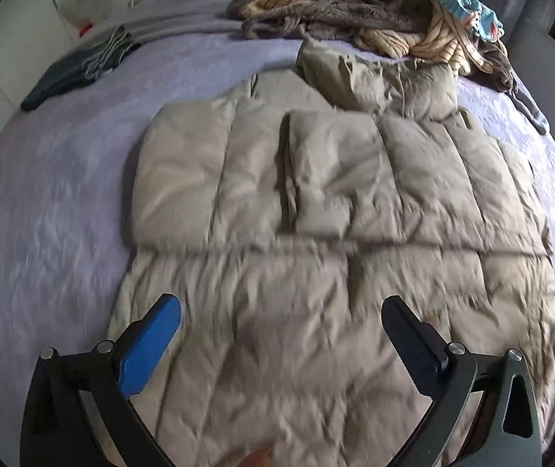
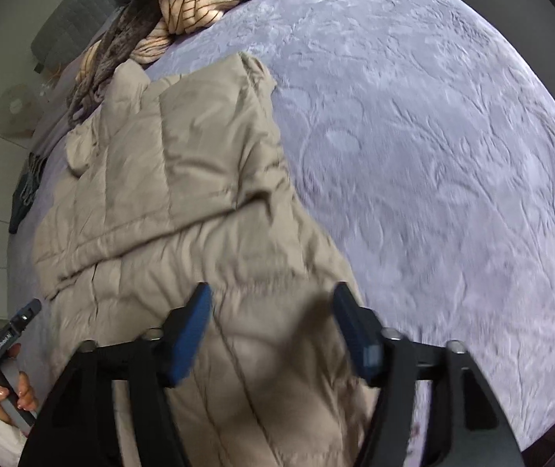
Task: Fold large clothes
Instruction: 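Open the right tool and withdraw both tools from the folded coat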
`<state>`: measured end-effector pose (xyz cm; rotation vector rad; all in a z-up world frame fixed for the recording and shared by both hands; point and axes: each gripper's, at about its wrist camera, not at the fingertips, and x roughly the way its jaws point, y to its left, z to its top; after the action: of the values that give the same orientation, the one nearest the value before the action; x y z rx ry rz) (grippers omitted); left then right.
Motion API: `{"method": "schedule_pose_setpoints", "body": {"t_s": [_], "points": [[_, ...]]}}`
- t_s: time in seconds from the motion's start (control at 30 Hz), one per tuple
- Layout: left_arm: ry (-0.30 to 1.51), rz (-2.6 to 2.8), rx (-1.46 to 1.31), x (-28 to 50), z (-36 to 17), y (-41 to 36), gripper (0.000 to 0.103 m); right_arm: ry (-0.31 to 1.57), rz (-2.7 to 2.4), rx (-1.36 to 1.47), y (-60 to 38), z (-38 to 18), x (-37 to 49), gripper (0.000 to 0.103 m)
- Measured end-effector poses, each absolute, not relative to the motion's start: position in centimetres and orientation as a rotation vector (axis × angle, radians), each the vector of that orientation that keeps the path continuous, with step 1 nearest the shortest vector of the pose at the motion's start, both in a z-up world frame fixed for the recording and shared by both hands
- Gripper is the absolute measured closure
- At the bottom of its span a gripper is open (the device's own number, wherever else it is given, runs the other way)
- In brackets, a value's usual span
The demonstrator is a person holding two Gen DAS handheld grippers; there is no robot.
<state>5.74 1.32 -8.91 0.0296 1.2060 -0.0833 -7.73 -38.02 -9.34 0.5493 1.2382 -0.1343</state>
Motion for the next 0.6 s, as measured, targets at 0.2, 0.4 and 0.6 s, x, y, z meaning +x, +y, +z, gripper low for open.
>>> {"method": "schedule_pose_setpoints", "body": {"t_s": [0.2, 0.4, 0.6], "points": [[1.261, -0.057, 0.029, 1.6, -8.2, 1.7, 0.000, 1.255, -0.086, 0.545, -37.0, -7.9, -9.5, 0.017], [1.306, -0.032, 0.035, -2.1, -7.7, 2.3, 0.000, 1.240, -0.100, 0.532, -35.2, -6.2, -12.1, 0.017], [1.325, -0.053, 0.024, -4.6, -8.0, 4.0, 0.000, 1.230, -0.132, 0.572, -33.4, -6.0, -15.2, 0.016]]}}
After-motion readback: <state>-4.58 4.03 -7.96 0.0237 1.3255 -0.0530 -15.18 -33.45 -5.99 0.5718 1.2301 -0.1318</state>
